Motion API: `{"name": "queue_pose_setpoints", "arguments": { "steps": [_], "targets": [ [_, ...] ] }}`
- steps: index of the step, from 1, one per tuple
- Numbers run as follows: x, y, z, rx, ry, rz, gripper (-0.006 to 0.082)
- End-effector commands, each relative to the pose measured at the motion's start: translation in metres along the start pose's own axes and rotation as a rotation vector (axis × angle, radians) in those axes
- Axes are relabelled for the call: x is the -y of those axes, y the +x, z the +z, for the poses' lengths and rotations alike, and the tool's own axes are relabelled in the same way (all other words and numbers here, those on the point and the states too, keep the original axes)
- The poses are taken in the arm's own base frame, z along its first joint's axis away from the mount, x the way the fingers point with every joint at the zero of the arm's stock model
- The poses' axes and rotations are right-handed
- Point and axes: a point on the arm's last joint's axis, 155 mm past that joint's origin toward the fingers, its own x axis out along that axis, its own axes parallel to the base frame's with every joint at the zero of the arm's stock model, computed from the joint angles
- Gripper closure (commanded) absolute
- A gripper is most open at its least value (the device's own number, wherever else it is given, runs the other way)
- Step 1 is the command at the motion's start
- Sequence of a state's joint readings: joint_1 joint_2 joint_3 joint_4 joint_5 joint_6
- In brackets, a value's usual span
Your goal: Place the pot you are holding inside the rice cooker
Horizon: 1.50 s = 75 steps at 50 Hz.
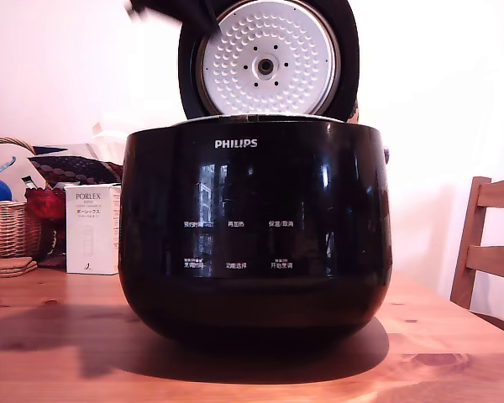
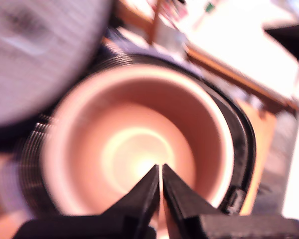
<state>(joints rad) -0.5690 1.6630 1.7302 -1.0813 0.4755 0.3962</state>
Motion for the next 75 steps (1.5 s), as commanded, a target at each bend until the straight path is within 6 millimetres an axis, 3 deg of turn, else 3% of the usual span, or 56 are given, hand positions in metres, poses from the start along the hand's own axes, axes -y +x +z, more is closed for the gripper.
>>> {"name": "queue_pose_setpoints", "arguments": {
  "steps": [1, 13, 23, 31, 75],
  "targets": [
    [0.008, 0.009, 0.001, 0.007, 0.024, -0.021, 0.0787],
    [0.031, 0.036, 0.004, 0.021, 0.067, -0.067, 0.0787],
    [0.049, 0.062, -0.009, -0.001, 0.089, -0.107, 0.0787],
    [0.053, 0.073, -0.016, -0.006, 0.084, -0.115, 0.0787],
    [0.052, 0.082, -0.028, -0.043, 0.058, -0.124, 0.0787]
  ]
}}
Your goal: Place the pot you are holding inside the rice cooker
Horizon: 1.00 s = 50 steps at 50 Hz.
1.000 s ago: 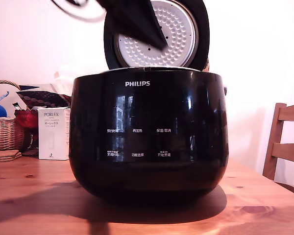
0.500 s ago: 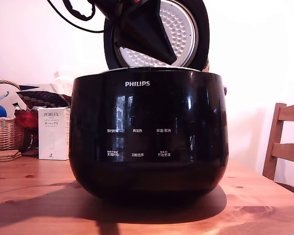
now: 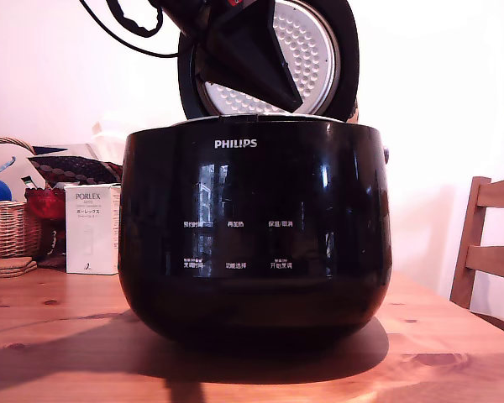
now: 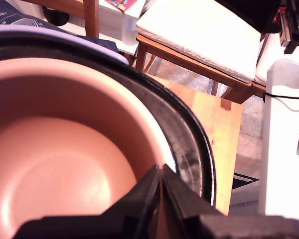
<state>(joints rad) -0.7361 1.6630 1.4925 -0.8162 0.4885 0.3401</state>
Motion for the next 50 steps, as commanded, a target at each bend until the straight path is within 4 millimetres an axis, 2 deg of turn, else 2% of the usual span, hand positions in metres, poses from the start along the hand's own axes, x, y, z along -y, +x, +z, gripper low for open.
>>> {"name": "queue_pose_setpoints", "arguments": {
  "steps": [1, 50],
  "targets": [
    [-0.001, 0.011, -0.016, -0.044, -0.029, -0.016, 0.0787],
    [0.001, 0.033, -0.033, -0.115, -0.05, -0.05, 0.0787]
  ]
}}
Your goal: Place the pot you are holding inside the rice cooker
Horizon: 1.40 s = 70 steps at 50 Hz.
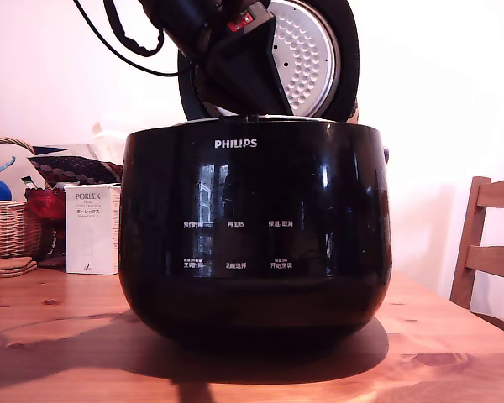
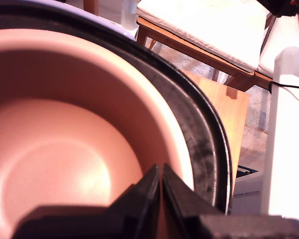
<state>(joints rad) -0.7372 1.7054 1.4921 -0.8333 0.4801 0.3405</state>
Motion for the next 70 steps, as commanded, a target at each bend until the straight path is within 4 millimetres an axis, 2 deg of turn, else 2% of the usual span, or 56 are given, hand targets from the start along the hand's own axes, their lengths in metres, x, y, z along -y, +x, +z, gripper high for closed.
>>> {"name": "queue_pose_setpoints", "arguments": {
  "steps": [1, 11, 22, 31, 44, 52, 63, 70],
  "targets": [
    [0.005, 0.02, -0.019, -0.064, -0.018, -0.041, 0.0787],
    [0.003, 0.023, -0.021, -0.071, -0.02, -0.038, 0.0787],
    [0.0, 0.04, -0.043, -0.158, -0.033, -0.057, 0.0787],
    [-0.013, 0.042, -0.036, -0.135, 0.003, 0.003, 0.0787],
    [-0.019, 0.039, -0.041, -0.148, -0.016, 0.017, 0.0787],
    [-0.028, 0.035, -0.025, -0.084, 0.007, 0.047, 0.0787],
    [-0.049, 0.011, 0.016, 0.096, -0.024, 0.129, 0.0787],
    [-0.06, -0.004, 0.025, 0.145, -0.062, 0.16, 0.0787]
  ]
}}
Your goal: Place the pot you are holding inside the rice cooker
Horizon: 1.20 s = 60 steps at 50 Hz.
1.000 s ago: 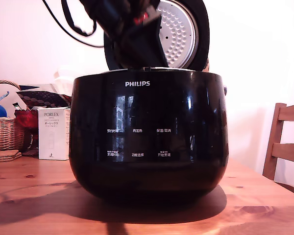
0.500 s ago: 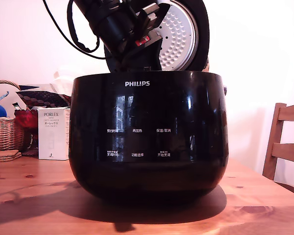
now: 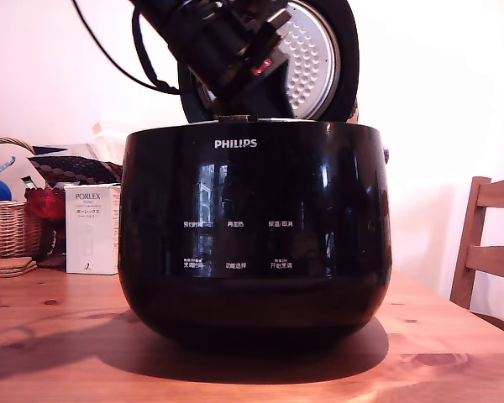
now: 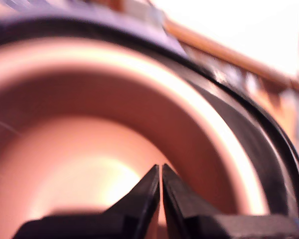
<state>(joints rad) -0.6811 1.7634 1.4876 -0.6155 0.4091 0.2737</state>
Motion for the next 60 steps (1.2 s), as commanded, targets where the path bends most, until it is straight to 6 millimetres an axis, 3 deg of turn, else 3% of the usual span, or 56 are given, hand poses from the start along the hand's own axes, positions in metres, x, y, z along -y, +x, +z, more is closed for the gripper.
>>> {"name": "queue_pose_setpoints", "arguments": {
  "steps": [1, 15, 22, 39, 60],
  "targets": [
    [-0.004, -0.013, 0.002, 0.027, -0.022, 0.018, 0.0787],
    [-0.022, -0.045, 0.025, 0.128, -0.033, 0.1, 0.0787],
    [-0.027, -0.061, 0.027, 0.147, -0.048, 0.123, 0.0787],
    [-0.054, -0.096, 0.016, 0.142, -0.103, 0.221, 0.0787],
    [-0.096, -0.167, -0.004, 0.164, -0.173, 0.41, 0.0787]
  ]
}}
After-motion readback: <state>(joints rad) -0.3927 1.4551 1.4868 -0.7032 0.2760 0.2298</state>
